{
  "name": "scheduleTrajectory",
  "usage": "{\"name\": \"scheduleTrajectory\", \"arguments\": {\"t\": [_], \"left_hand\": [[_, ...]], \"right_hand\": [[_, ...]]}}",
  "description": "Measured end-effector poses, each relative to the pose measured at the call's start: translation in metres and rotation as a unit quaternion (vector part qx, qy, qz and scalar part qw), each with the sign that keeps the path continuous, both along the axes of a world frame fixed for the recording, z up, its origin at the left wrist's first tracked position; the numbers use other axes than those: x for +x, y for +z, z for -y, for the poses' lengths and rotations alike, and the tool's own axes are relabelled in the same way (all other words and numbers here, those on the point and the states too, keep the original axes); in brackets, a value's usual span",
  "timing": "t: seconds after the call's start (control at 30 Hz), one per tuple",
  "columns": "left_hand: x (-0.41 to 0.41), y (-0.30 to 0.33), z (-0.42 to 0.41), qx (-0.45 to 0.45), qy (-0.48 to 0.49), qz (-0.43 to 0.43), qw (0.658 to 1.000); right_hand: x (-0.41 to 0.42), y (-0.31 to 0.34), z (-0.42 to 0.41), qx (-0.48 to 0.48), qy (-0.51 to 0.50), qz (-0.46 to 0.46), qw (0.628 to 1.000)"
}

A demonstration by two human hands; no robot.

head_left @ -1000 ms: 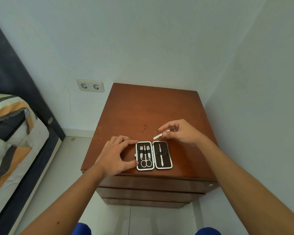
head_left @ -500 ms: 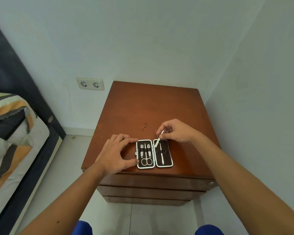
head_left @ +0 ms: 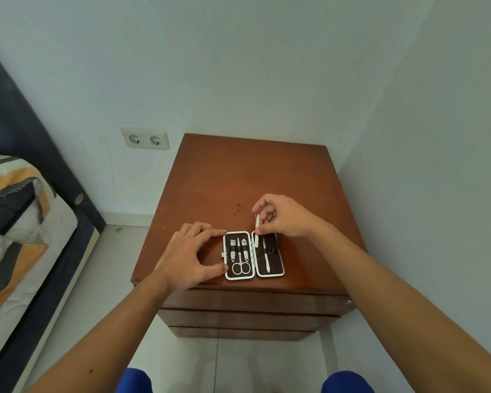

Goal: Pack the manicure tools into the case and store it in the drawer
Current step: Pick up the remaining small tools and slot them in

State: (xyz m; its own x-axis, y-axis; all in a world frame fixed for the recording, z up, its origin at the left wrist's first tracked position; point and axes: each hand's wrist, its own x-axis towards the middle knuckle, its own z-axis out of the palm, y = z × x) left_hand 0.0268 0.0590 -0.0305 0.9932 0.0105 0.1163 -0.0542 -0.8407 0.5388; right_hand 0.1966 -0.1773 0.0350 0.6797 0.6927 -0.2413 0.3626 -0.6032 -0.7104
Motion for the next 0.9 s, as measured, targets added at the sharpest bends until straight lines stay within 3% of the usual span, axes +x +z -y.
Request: {"name": "scheduleTrajectory", "arguments": {"t": [0.9], "left_hand": [[-0.001, 0.001, 0.0, -0.007, 0.001, 0.006, 1.0]], "right_hand": [[-0.022, -0.025, 0.021, 0.033, -0.006, 0.05, 0.998]]}}
